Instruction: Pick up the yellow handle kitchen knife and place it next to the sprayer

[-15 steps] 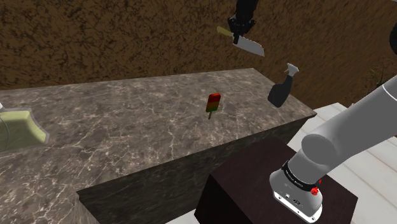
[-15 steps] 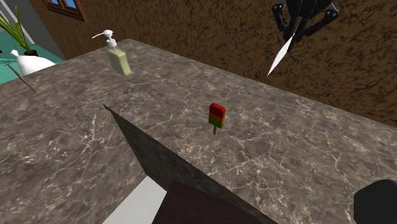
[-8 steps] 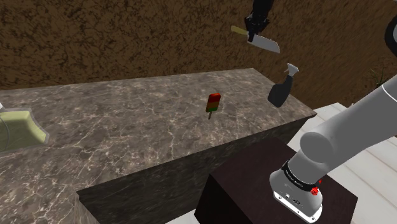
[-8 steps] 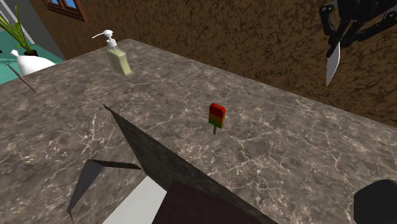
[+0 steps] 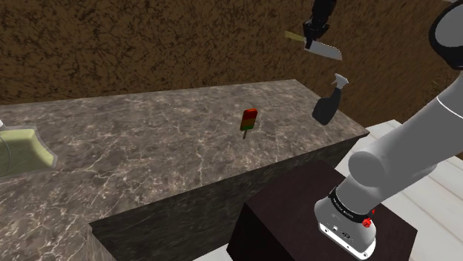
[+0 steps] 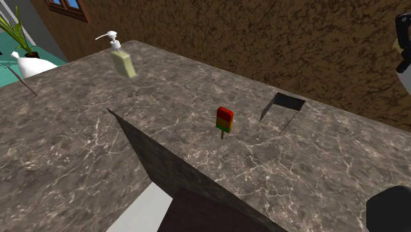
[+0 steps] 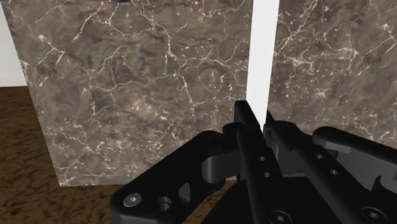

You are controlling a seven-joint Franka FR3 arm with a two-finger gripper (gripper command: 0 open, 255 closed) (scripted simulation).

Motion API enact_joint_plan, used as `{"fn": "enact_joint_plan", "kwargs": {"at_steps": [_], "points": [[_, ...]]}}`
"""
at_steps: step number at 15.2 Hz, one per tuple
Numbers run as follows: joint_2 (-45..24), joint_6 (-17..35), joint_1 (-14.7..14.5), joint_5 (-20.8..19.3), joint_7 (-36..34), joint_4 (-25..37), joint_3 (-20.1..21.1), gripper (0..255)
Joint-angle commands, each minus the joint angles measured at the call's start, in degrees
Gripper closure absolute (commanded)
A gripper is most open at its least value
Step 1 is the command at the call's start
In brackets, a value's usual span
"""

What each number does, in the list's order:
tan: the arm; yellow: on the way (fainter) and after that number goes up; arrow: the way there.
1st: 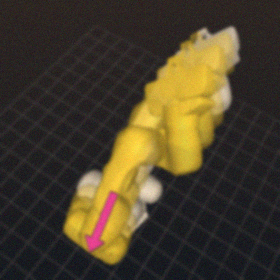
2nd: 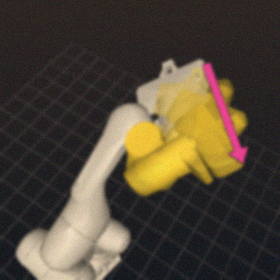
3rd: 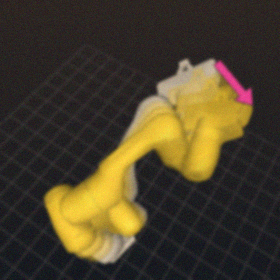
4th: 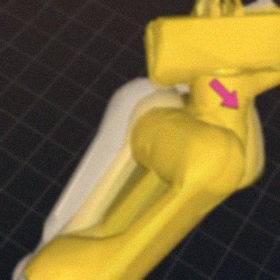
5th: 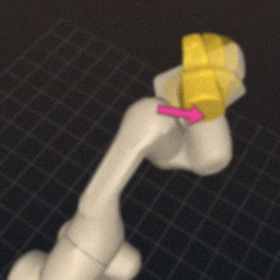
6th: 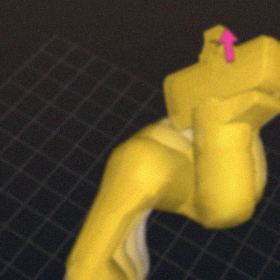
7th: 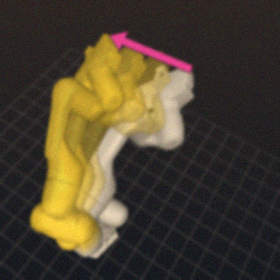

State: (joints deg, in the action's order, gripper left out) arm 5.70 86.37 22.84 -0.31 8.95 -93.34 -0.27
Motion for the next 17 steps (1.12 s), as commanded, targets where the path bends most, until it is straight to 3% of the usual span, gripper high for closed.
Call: {"fn": "enact_joint_plan", "kwargs": {"at_steps": [1, 9, 17], "points": [[-2.1, -0.5, 1.2, -0.1, 2.7, 2.6, -1.4, 255], [-11.5, -2.6, 6.4, 0.4, 13.0, 14.2, -6.6, 255], [-25.5, -8.1, 13.1, 3.1, 22.0, 33.6, -10.0, 255]]}}
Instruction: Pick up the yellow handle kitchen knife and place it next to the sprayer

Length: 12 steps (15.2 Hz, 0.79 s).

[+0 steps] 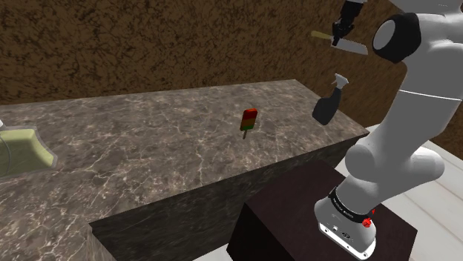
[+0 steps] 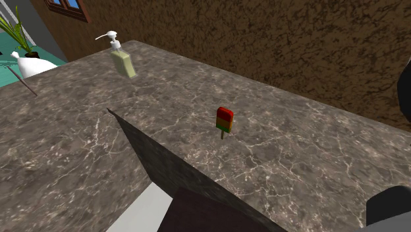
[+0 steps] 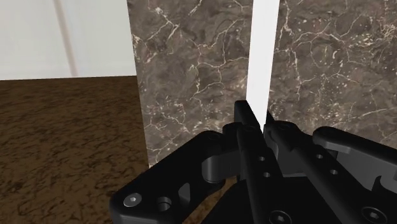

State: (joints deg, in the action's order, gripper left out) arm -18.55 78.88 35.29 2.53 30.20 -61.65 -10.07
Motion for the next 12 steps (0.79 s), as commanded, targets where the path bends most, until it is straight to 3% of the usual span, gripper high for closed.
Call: {"fn": "enact_joint_plan", "kwargs": {"at_steps": [1, 12], "points": [[-0.6, 0.5, 0.5, 0.1, 0.8, 0.1, -0.2, 255], [3.6, 11.3, -0.4, -0.6, 0.4, -14.9, -0.1, 255]]}}
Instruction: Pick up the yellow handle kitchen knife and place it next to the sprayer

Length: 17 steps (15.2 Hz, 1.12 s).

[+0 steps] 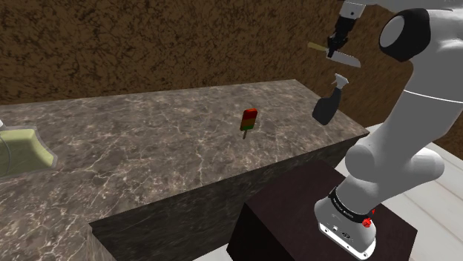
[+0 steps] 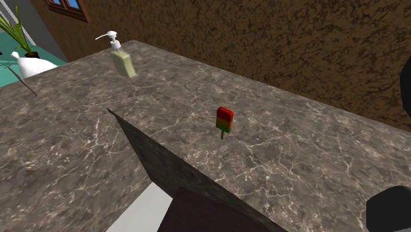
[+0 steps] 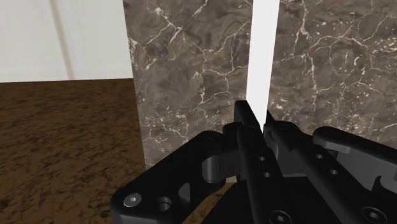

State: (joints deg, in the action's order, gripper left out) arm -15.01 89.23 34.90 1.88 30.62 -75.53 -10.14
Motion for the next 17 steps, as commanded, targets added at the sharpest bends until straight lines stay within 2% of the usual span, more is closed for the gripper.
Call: {"fn": "enact_joint_plan", "kwargs": {"at_steps": [1, 17], "points": [[0.3, 1.8, -0.1, 0.0, 0.0, -2.1, 0.0, 255], [1.4, 14.6, -0.5, -0.2, -0.1, -16.0, 0.2, 255]]}}
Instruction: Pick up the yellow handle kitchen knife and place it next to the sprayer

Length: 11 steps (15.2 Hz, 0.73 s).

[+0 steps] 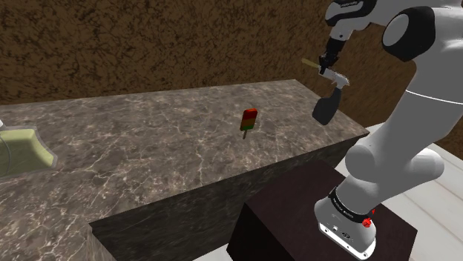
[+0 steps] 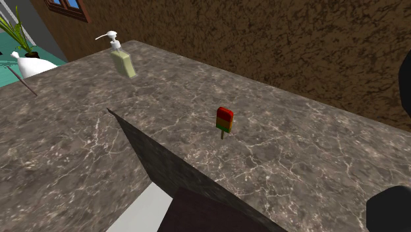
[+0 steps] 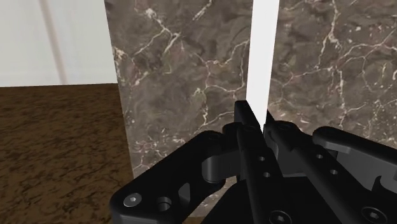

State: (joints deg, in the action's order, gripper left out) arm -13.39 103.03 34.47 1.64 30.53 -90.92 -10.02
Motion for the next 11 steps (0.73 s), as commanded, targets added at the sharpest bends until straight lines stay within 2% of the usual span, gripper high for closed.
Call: {"fn": "enact_joint_plan", "kwargs": {"at_steps": [1, 11], "points": [[-0.3, 1.6, 0.0, 0.1, 0.0, -1.3, 0.0, 255], [-1.6, 8.8, -0.1, 0.3, 0.1, -7.3, 0.2, 255]]}}
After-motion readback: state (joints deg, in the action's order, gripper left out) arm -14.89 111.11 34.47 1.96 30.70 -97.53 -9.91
